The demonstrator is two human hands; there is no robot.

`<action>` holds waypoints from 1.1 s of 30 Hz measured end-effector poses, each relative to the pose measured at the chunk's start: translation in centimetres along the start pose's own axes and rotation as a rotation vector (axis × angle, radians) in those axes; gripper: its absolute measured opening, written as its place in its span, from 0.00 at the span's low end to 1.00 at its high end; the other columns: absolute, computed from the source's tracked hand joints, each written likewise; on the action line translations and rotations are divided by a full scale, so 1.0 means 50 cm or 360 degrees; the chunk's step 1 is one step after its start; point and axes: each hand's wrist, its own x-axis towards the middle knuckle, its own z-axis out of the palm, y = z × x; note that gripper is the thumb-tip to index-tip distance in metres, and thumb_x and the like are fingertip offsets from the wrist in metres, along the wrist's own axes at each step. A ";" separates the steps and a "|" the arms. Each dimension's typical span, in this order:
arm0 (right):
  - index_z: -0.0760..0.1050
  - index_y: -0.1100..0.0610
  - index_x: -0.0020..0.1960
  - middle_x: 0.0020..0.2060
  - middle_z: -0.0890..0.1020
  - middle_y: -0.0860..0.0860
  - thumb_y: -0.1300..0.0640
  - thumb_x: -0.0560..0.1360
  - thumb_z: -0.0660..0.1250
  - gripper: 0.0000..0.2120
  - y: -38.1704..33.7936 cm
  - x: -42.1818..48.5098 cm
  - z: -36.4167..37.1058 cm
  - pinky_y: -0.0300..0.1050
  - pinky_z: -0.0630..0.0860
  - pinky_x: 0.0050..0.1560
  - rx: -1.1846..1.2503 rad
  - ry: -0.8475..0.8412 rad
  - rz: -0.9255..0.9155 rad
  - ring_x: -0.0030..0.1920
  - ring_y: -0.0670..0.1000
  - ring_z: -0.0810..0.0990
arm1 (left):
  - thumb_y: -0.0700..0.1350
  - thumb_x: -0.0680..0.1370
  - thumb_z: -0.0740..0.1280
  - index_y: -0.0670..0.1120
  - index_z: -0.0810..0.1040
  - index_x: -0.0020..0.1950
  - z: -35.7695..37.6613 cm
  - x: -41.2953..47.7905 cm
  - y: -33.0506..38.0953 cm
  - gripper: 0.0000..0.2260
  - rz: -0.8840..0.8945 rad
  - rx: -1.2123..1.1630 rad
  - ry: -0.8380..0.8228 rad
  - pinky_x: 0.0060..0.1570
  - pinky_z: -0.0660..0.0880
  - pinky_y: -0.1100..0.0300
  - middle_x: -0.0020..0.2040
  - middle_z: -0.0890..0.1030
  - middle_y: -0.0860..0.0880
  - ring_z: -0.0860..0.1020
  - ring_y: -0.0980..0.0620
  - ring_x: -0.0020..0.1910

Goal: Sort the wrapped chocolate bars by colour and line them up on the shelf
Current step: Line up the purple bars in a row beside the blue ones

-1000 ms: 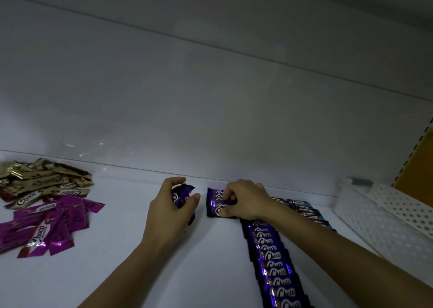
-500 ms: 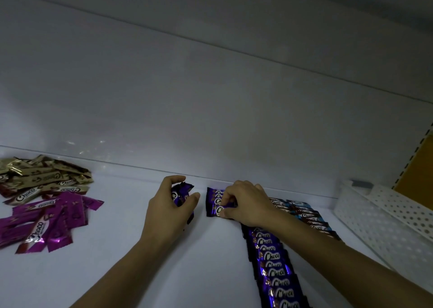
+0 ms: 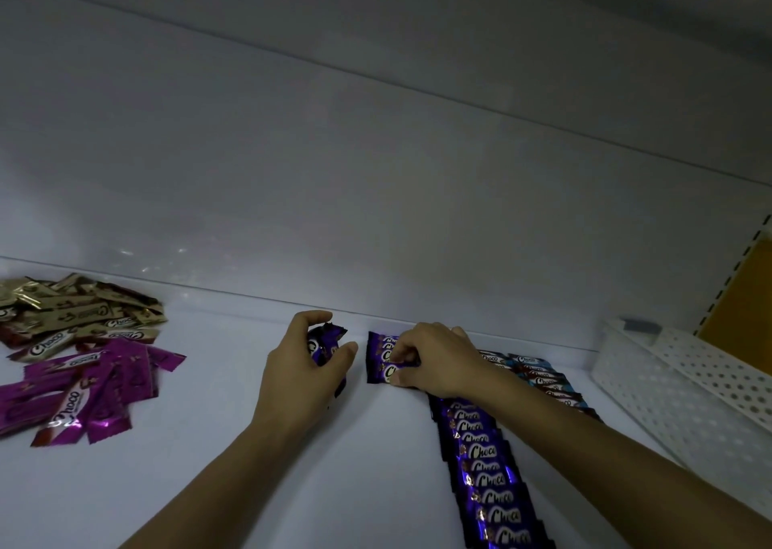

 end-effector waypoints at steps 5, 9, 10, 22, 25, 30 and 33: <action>0.78 0.50 0.53 0.53 0.79 0.47 0.47 0.71 0.71 0.13 -0.006 0.011 -0.013 0.46 0.60 0.57 0.0007 -0.0132 0.0030 0.57 0.50 0.74 | 0.45 0.75 0.71 0.53 0.71 0.59 -0.001 -0.003 0.000 0.15 0.0014 0.0023 -0.0011 0.21 0.70 0.68 0.42 0.77 0.54 0.76 0.61 0.24; 0.73 0.49 0.47 0.47 0.77 0.45 0.49 0.70 0.73 0.11 -0.012 0.017 -0.023 0.46 0.59 0.56 0.0023 -0.0214 0.0051 0.55 0.49 0.75 | 0.44 0.75 0.71 0.53 0.71 0.59 -0.003 -0.004 0.000 0.15 0.0024 0.0030 -0.0010 0.21 0.71 0.67 0.41 0.77 0.55 0.76 0.60 0.24; 0.73 0.49 0.47 0.45 0.76 0.44 0.49 0.69 0.73 0.11 -0.011 0.017 -0.023 0.46 0.59 0.56 0.0024 -0.0200 0.0047 0.54 0.49 0.75 | 0.44 0.75 0.71 0.53 0.71 0.58 -0.003 -0.005 -0.001 0.15 0.0025 0.0032 -0.0012 0.21 0.72 0.66 0.41 0.77 0.55 0.76 0.60 0.24; 0.77 0.50 0.48 0.45 0.73 0.44 0.48 0.70 0.72 0.09 -0.002 0.008 0.000 0.45 0.61 0.54 -0.0003 0.0180 -0.0022 0.55 0.49 0.70 | 0.45 0.75 0.71 0.53 0.72 0.58 -0.003 -0.003 0.000 0.15 0.0023 0.0061 -0.0007 0.25 0.74 0.64 0.40 0.77 0.56 0.76 0.61 0.26; 0.79 0.49 0.48 0.45 0.75 0.45 0.47 0.70 0.72 0.09 -0.001 0.002 0.002 0.44 0.61 0.54 -0.0005 0.0188 -0.0043 0.54 0.49 0.70 | 0.45 0.75 0.71 0.53 0.72 0.58 -0.004 -0.002 -0.002 0.14 0.0037 0.0082 -0.0008 0.30 0.75 0.60 0.39 0.78 0.56 0.76 0.61 0.26; 0.80 0.48 0.48 0.44 0.74 0.44 0.47 0.70 0.72 0.09 0.002 0.004 0.002 0.43 0.60 0.53 0.0057 0.0149 -0.0020 0.55 0.49 0.70 | 0.46 0.74 0.71 0.54 0.72 0.58 -0.003 -0.001 -0.004 0.15 0.0028 0.0100 -0.0006 0.29 0.74 0.61 0.40 0.78 0.56 0.76 0.61 0.25; 0.79 0.48 0.52 0.47 0.76 0.46 0.47 0.70 0.73 0.12 0.005 0.007 0.001 0.44 0.63 0.54 0.0074 0.0119 -0.0010 0.54 0.49 0.71 | 0.45 0.74 0.72 0.54 0.71 0.58 -0.004 -0.001 -0.003 0.16 0.0026 0.0111 -0.0024 0.29 0.73 0.62 0.40 0.77 0.58 0.76 0.62 0.26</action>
